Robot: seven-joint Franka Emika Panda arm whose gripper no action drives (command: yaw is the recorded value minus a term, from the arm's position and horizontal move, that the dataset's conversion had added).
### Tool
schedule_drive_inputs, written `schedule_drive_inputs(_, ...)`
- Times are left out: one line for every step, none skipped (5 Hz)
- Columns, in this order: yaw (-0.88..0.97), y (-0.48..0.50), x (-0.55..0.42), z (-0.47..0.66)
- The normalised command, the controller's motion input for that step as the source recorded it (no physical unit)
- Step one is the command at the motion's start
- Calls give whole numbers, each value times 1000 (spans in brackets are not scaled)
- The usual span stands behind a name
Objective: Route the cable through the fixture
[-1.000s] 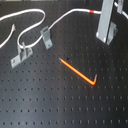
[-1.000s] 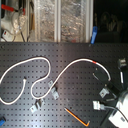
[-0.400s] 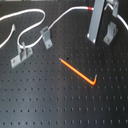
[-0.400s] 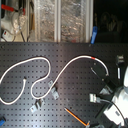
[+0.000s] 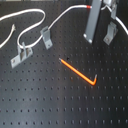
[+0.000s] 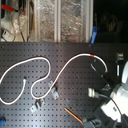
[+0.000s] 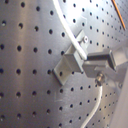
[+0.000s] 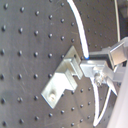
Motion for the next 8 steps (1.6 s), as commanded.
schedule_drive_inputs(514,62,-266,5)
schedule_drive_inputs(0,-15,-21,3)
schedule_drive_inputs(-311,-212,-192,202)
schedule_drive_inputs(-543,-221,-119,148)
schedule_drive_inputs(-29,-26,-27,1)
schedule_drive_inputs(406,91,1,-84)
schedule_drive_inputs(191,89,97,-321)
schedule_drive_inputs(0,-4,-6,13)
